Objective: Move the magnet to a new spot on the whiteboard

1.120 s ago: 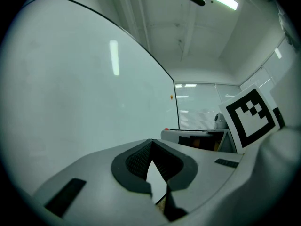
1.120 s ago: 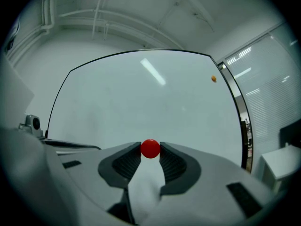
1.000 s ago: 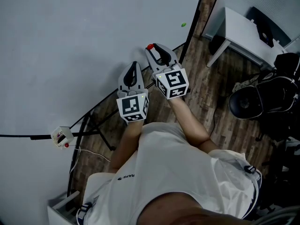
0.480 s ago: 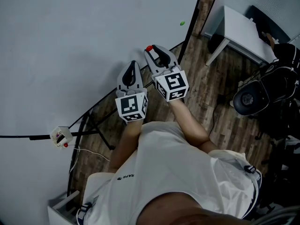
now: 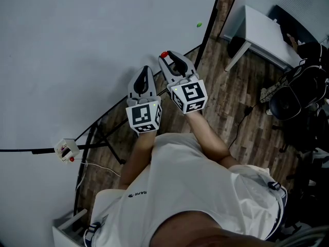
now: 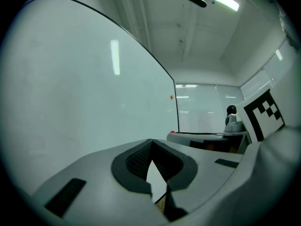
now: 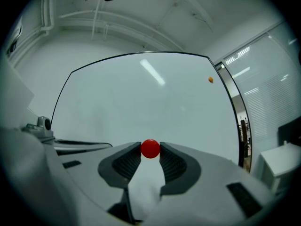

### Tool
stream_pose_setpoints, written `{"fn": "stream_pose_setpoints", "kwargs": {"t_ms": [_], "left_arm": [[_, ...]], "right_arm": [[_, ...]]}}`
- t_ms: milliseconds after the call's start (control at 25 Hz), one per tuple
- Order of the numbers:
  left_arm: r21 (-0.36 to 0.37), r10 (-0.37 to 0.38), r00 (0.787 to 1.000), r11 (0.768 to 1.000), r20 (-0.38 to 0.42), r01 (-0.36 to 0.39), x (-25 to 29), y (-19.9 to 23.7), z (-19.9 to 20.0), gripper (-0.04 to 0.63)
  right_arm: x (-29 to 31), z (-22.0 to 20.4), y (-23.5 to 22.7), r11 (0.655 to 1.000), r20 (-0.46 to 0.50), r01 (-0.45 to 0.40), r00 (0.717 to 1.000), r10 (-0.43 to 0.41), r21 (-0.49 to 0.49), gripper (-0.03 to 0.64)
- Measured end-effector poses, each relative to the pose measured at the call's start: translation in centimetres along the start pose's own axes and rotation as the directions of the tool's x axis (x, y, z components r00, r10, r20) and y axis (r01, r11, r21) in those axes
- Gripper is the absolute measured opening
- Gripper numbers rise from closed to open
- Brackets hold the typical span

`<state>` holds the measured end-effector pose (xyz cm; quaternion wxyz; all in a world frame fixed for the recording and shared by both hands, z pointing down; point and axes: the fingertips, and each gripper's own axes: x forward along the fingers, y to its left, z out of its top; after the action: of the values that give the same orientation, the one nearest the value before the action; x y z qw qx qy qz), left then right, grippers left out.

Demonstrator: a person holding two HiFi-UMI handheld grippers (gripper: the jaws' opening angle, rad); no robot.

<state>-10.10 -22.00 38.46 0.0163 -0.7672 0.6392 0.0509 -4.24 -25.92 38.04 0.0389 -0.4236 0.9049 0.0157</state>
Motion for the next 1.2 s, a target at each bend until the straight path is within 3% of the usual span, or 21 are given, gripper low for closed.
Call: {"fn": "stream_pose_setpoints", "kwargs": {"t_ms": [1200], "left_arm": [[0.026, 0.003, 1.000, 1.000, 0.004, -0.003, -0.2, 0.0, 0.3, 0.002]], "right_arm": [[-1.9, -1.1, -0.1, 0.999, 0.000, 0.037, 0.999, -0.037, 0.014, 0.132]]}}
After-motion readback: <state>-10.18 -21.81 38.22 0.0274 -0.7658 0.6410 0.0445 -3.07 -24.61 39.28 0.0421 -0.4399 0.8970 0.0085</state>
